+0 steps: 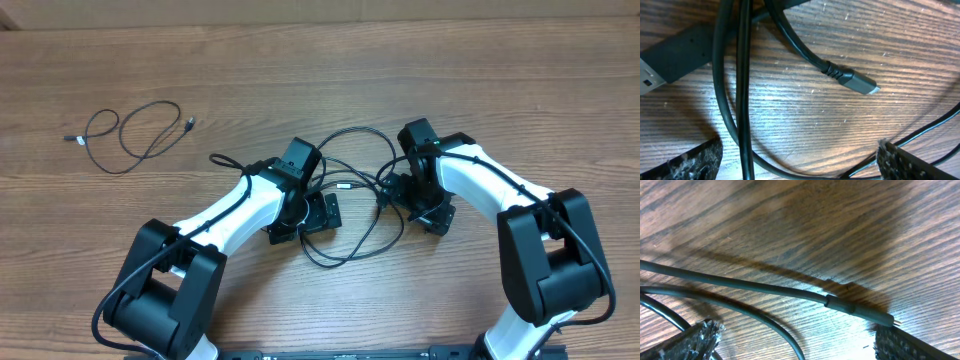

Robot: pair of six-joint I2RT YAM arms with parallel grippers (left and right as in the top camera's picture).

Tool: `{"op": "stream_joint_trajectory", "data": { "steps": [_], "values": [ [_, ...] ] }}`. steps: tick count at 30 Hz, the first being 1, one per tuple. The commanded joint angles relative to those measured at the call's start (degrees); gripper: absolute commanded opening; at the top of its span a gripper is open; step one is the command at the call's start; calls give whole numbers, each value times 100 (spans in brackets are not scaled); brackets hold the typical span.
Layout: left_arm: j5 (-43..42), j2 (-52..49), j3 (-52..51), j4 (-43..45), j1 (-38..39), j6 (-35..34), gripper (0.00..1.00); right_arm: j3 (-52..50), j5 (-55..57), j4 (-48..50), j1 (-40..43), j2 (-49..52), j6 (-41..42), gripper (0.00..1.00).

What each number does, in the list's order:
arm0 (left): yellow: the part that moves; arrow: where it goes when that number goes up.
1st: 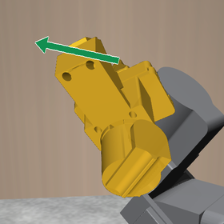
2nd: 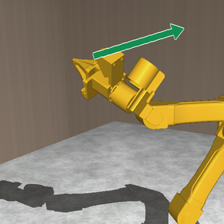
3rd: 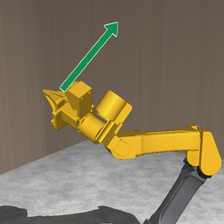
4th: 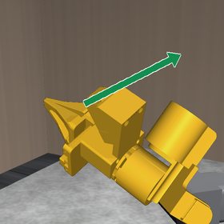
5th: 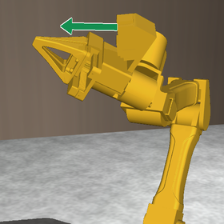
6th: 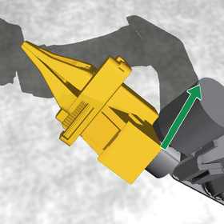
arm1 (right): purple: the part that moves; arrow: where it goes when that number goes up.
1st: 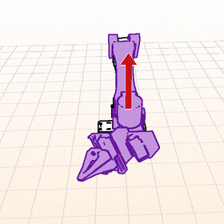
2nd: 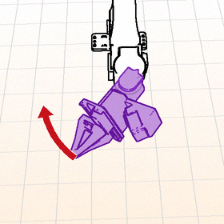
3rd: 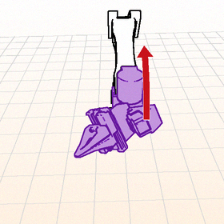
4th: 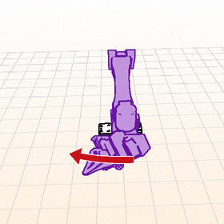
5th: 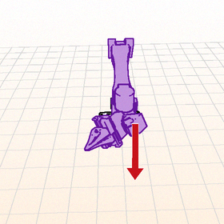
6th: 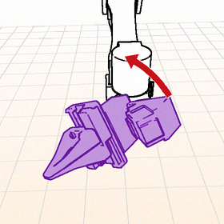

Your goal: Untangle cables

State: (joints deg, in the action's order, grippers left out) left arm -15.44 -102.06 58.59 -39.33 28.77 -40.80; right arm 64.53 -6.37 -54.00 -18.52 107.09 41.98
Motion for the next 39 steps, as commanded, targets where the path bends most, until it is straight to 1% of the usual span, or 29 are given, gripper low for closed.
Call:
{"op": "stream_joint_trajectory", "data": {
  "steps": [1, 3, 4, 6, 10, 11, 12, 14, 15, 16, 18, 19, 20, 22, 23, 25, 26, 30, 34, 37, 38, 39],
  "values": [
    [192, -240, -197, -42, -35, -37, 100, -83, 205, 81, 22, 94, -46, 100],
    [190, -240, -197, -42, -35, -37, 100, -83, 208, 83, 22, 94, -46, 100],
    [190, -240, -197, -42, -35, -37, 97, -83, 208, 83, 22, 94, -46, 100],
    [190, -240, -197, -44, -35, -39, 85, -83, 208, 83, 22, 94, -46, 100],
    [188, -240, -197, -48, -35, -39, 85, -83, 205, 81, 22, 94, -46, 100],
    [186, -240, -197, -50, -35, -39, 82, -83, 205, 83, 22, 94, -46, 100],
    [175, -240, -197, -50, -35, -39, 73, -83, 205, 83, 22, 94, -46, 100],
    [33, -240, -197, -48, -35, -37, 62, -83, 205, 83, 22, 94, -46, 100],
    [-22, -240, -197, -48, -35, -37, 59, -83, 205, 83, 22, 94, -46, 100],
    [-74, -240, -197, -50, -35, -33, 57, -83, 205, 83, 22, 94, -46, 100],
    [-120, -240, -197, -85, -42, -13, 47, -83, 205, 83, 22, 94, -46, 100],
    [-216, -238, -177, -105, -72, 57, 46, -83, 205, 83, 22, 94, -46, 100],
    [-332, -238, -138, -144, -125, 203, 46, -83, 205, 81, 22, 94, -46, 100],
    [-645, -238, -20, -363, -317, 411, 52, -83, 208, 81, 22, 94, -48, 100],
    [-763, -238, 9, -413, -374, 470, 53, -83, 208, 81, 22, 94, -48, 100],
    [-1364, -238, 26, -409, -529, 809, 56, -83, 208, 83, 22, 94, -46, 100],
    [-1497, -238, 26, -409, -562, 898, 56, -83, 205, 83, 22, 94, -46, 100],
    [-1663, -238, 26, -411, -588, 1088, 59, -83, 205, 83, 22, 94, -46, 100],
    [-1917, -240, 24, -413, -581, 1172, 58, -83, 208, 83, 22, 94, -46, 100],
    [-1904, -240, 24, -409, -557, 1176, 57, -83, 205, 83, 22, 94, -46, 100],
    [-1895, -240, 24, -382, -549, 1261, 52, -83, 205, 83, 22, 94, -46, 100],
    [-1886, -238, 24, -350, -549, 1329, 50, -83, 205, 83, 22, 94, -46, 100]
  ]
}}
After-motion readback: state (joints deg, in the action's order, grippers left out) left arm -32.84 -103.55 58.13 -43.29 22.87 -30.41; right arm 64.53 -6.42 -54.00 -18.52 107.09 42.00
